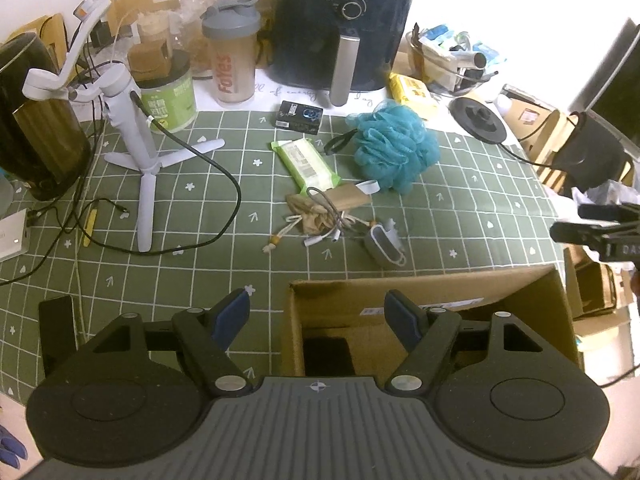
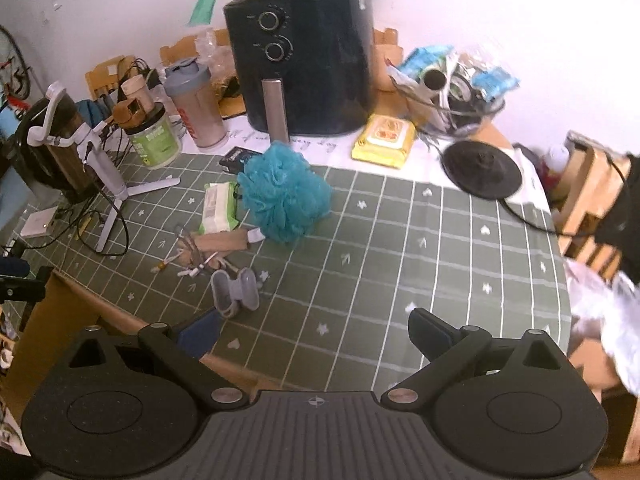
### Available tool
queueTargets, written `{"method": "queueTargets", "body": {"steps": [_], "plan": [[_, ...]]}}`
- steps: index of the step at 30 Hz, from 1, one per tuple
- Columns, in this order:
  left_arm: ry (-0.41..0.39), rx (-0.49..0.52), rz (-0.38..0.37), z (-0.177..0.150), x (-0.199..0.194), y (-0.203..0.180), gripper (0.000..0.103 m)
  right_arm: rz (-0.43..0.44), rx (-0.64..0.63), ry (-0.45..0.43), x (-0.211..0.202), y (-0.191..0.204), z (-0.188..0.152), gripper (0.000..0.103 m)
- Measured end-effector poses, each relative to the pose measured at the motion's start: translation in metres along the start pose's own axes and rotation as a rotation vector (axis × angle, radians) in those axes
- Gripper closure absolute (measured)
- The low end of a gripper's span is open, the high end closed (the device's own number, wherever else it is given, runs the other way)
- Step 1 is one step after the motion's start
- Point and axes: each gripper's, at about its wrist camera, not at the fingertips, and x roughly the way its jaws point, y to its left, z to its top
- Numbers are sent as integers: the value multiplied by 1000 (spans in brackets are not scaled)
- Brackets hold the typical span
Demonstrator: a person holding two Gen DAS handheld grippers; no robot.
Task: Organize soft objects
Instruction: 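Withdraw both grippers from the box and move the right gripper toward the teal sponge, then close the right gripper on the teal mesh sponge and lift it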
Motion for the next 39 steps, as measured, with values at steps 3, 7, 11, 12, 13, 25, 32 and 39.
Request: {"method": "queueTargets", "body": {"steps": [3, 7, 11, 12, 13, 25, 32, 39], "plan": [[-1, -12, -14, 1, 1, 2, 29, 9, -40, -21, 6, -3, 10, 3], [4, -37, -45, 1, 4, 5, 29, 24, -62, -56, 24, -10, 20, 3], [16, -41, -65, 2, 7, 7, 29, 40, -63, -46, 62, -18, 20, 3], [17, -43, -70, 2, 8, 8, 29, 38, -71, -42, 72, -19, 20, 3], [19, -45, -75, 1, 8, 8, 29, 38, -80, -41, 81, -19, 20, 3], [29, -97, -104, 0, 11, 24, 29, 103, -223, -76, 146, -9, 51, 3], [40, -144, -73, 2, 13, 41, 29, 145, -327, -70, 179, 15, 73, 0], [45, -189, -45, 1, 12, 58, 29, 177, -361, -31, 218, 27, 89, 0]]}}
